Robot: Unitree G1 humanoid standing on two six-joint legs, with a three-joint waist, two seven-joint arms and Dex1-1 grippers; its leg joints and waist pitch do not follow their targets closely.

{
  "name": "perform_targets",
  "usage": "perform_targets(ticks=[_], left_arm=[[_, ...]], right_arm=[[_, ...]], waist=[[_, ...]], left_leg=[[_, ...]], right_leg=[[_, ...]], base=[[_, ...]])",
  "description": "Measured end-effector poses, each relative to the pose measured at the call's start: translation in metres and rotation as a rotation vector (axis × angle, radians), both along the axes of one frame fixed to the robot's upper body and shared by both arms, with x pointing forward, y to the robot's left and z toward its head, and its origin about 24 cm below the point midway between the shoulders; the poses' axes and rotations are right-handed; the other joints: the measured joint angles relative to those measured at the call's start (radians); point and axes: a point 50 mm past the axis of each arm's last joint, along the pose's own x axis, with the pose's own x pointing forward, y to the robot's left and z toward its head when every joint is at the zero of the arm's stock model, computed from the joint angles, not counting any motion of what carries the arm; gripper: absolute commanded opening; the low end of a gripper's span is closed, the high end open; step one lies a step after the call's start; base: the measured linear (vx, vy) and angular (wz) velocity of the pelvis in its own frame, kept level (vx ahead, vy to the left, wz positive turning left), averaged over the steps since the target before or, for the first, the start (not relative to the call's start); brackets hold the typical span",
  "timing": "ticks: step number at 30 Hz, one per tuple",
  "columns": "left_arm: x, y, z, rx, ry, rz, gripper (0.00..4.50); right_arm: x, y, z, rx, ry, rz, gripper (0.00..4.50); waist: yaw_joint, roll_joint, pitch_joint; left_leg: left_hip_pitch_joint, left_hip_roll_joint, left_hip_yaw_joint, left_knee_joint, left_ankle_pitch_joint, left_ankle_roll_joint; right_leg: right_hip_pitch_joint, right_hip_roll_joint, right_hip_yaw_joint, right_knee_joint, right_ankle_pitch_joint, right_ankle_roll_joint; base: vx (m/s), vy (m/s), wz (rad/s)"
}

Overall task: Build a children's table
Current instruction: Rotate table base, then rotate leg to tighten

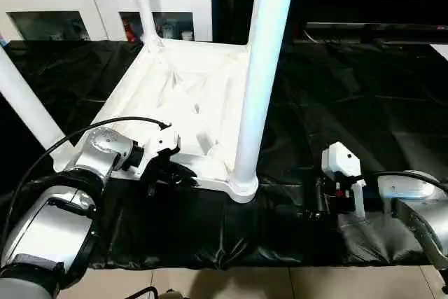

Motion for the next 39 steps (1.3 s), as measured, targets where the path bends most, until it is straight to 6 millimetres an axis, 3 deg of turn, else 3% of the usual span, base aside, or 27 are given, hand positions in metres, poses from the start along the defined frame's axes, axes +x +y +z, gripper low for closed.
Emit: perform_targets(ticks=[7,14,20,21,31,39], left_arm=[[0.002,-0.031,-0.007,-0.053,-0.049,0.05,0.03],[0.002,-0.047,-0.011,-0.088,-0.106,0.114,0.03],[-0.002,-0.047,-0.009,-0.084,-0.122,0.113,0.03],[-0.003,-0.046,-0.01,-0.083,-0.123,0.114,0.01],[-0.008,-0.045,-0.007,-0.052,-0.153,0.114,0.0],[-0.008,-0.045,-0.006,-0.047,-0.149,0.127,0.0]], right_arm=[[0.016,0.026,-0.02,0.036,-0.047,-0.142,4.5],[0.036,0.028,-0.026,-0.035,-0.092,-0.241,4.5],[0.045,0.027,-0.038,-0.057,-0.066,-0.274,4.5],[0.046,0.027,-0.039,-0.063,-0.066,-0.275,4.32],[0.058,0.039,-0.046,-0.017,-0.026,-0.242,3.63],[0.061,0.036,-0.049,0.004,-0.025,-0.241,3.23]], waist=[[-0.008,-0.002,-0.003],[-0.01,-0.01,-0.009],[-0.011,-0.013,-0.008],[-0.012,-0.013,-0.008],[-0.017,-0.041,-0.012],[-0.024,-0.043,-0.011]], left_leg=[[0.001,-0.001,0.001,0.0,0.0,0.0],[0.002,-0.001,0.002,-0.001,0.0,0.0],[0.0,-0.001,0.002,-0.001,0.0,0.0],[0.0,-0.001,0.003,-0.002,0.0,0.001],[0.001,-0.001,0.004,-0.004,0.0,0.001],[0.002,-0.001,0.005,-0.004,0.0,0.001]], right_leg=[[0.001,-0.001,0.001,0.001,0.0,0.0],[0.002,-0.002,0.002,0.001,0.0,0.0],[0.001,-0.002,0.002,0.0,-0.001,0.001],[0.0,-0.002,0.002,0.0,-0.001,0.001],[0.0,-0.002,0.002,-0.001,-0.002,0.001],[0.0,-0.002,0.002,0.0,-0.002,0.001]], base=[[0.0,0.0,0.0],[0.0,0.0,0.0],[0.0,0.0,0.0],[0.0,0.0,0.0],[0.0,0.0,0.0],[0.0,0.0,0.0]])
